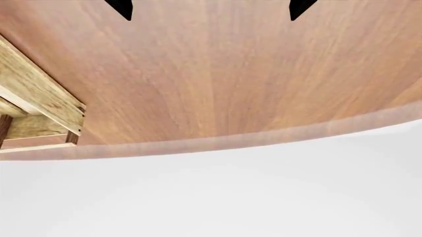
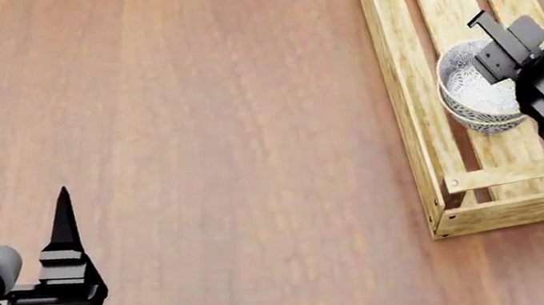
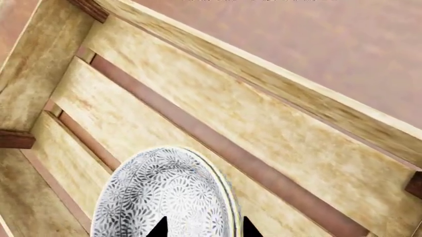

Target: Stack the right bowl on the left bowl and place them in the tray.

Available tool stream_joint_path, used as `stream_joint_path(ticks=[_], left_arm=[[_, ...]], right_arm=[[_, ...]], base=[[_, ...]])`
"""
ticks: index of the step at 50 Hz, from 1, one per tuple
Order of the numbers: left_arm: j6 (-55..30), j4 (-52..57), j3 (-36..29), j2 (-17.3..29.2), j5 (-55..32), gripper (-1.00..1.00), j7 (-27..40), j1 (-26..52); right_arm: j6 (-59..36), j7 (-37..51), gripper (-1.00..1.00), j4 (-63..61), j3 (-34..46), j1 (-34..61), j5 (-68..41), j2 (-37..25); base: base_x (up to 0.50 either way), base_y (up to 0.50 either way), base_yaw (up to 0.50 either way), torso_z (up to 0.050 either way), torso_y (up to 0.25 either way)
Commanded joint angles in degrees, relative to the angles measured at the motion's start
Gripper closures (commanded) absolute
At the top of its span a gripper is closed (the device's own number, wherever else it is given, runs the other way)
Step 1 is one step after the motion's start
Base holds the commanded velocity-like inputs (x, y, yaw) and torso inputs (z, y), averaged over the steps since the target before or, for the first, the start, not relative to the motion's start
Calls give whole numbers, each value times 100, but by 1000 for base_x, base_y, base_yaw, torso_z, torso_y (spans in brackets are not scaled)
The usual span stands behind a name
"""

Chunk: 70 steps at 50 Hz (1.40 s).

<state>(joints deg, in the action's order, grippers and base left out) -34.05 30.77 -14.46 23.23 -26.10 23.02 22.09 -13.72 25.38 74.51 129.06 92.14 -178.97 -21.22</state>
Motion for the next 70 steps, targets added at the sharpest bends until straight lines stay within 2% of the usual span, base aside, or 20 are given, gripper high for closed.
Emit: stream_joint_path(ticks=[1, 14, 24, 30, 35, 40, 46, 54, 55, 57, 60, 61, 63, 65, 66, 68, 70], left_arm=[[22, 8, 7, 17, -11, -100, 20, -22], [51, 17, 27, 31, -47, -100, 28, -39], [32, 58, 25, 48, -67, -100, 50, -26], [-5, 80, 16, 54, -83, -100, 64, 12], [-11, 77, 4, 53, -90, -100, 66, 36], [13, 72, 6, 54, -93, -100, 69, 26], [50, 39, -2, 42, -92, -100, 62, 46], [75, 66, 1, 48, -95, -100, 79, 40], [78, 67, 7, 50, -102, -100, 78, 42], [82, 53, -5, 48, -95, -100, 76, 51], [88, 64, -13, 48, -94, -100, 79, 57], [92, 90, -7, 51, -95, -100, 88, 56], [112, 79, -16, 56, -71, -100, 86, 79], [111, 75, -23, 54, -66, -100, 87, 102], [113, 86, -29, 57, -63, -100, 89, 102], [116, 113, -30, 63, -65, -100, 92, 100], [101, 134, -41, 65, -63, -100, 103, 116]], right_arm=[[-80, 33, -100, 48, 29, 23, 55, -12], [-10, 21, -100, 48, 138, 119, 67, 20], [819, -33, -100, 48, 580, 559, 103, 140], [905, -193, -100, 48, 674, 644, 92, 185], [1207, -544, -100, 48, 908, 838, 173, 292], [1117, -931, -100, 48, 1003, 1053, 148, 378], [1261, -1695, -100, 48, 1280, 1108, 258, 606], [2440, -2425, -100, -58, 1666, 922, 587, 1068], [3299, -2296, -100, -917, 1730, 1210, 723, 864], [5014, -2050, -100, -2636, 1956, 1731, 1152, 521], [6393, -1780, -100, -4844, 2181, 1956, 1544, 387], [7253, -1451, -100, -5500, 2501, 2045, 1848, 424], [7369, 171, -100, -6127, 1265, 1635, 3567, -453], [7363, 1640, -100, -6507, 680, 1275, 5286, -879], [7352, 1737, -100, -6682, 498, 1129, 6145, -999], [7355, 2720, -100, -6813, 235, 783, 7864, -1183], [7311, 3240, -100, -7105, 120, 667, 9541, -1336]], base=[[0, 0, 0, 0, 0], [0, 0, 0, 0, 0], [0, 0, 0, 0, 0], [0, 0, 0, 0, 0], [0, 0, 0, 0, 0], [0, 0, 0, 0, 0], [0, 0, 0, 0, 0], [0, 0, 0, 0, 0], [0, 0, 0, 0, 0], [0, 0, 0, 0, 0], [0, 0, 0, 0, 0], [0, 0, 0, 0, 0], [0, 0, 0, 0, 0], [0, 0, 0, 0, 0], [0, 0, 0, 0, 0], [0, 0, 0, 0, 0], [0, 0, 0, 0, 0]])
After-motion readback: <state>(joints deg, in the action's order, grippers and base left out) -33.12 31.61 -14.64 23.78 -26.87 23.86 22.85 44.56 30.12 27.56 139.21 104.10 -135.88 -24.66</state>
